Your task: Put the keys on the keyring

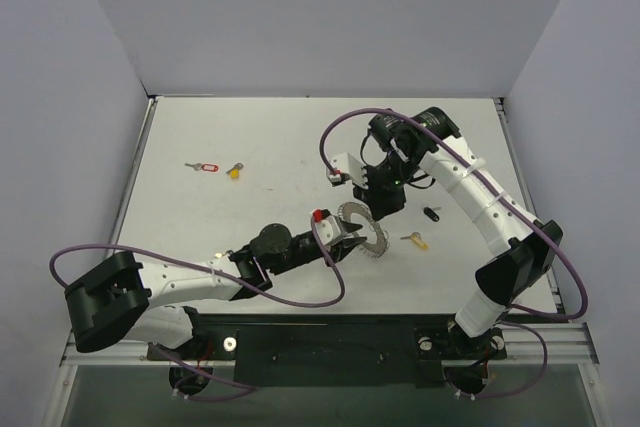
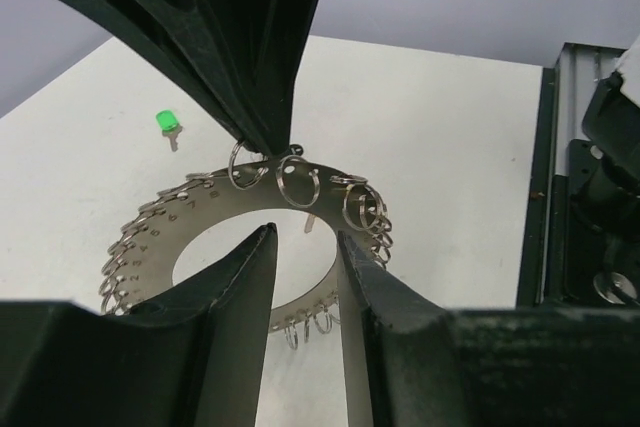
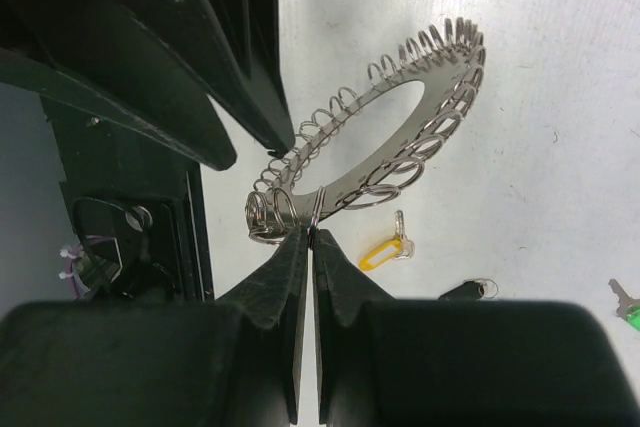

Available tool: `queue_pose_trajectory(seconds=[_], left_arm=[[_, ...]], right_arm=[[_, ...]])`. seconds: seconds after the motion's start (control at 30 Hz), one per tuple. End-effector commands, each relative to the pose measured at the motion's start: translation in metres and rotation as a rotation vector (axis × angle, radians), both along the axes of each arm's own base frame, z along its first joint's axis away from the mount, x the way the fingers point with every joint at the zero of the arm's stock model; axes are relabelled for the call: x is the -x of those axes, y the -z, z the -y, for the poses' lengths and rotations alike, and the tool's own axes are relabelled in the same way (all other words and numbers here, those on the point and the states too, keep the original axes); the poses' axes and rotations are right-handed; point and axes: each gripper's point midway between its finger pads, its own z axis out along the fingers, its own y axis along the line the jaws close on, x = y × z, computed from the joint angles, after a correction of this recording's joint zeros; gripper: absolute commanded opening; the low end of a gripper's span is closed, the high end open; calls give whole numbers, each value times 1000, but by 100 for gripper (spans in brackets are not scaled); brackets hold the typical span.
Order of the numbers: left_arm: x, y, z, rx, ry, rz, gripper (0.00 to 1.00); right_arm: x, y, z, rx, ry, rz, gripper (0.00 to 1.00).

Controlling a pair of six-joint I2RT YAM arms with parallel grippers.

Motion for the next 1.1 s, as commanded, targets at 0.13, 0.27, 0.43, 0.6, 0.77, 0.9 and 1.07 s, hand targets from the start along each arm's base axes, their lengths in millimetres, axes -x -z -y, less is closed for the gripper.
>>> queue_pose_trajectory(seconds=[0.13,0.27,0.43,0.6,0.77,0.9,1.07], left_arm=[[-24,-34,-5,77,-137,106,39],[-24,-34,-4,73,-135,115,38],[-25,-36,3,69,-123,123,36],[-24,-41,8,72,-105,134,36],[-21,-44,12,76,-80,140,35],[-18,-41,16,64,-50,135,34],[-14,-37,21,54,-12,132,29]], right_arm=[[44,-1,27,121,-11,-159,0],[47,1,26,119,-23,-170,0],[50,3,26,122,-35,-173,0],[52,4,25,119,-44,-180,0],[53,4,24,114,-48,-178,0],[53,4,24,114,-48,-180,0],[54,2,24,105,-50,-173,0]])
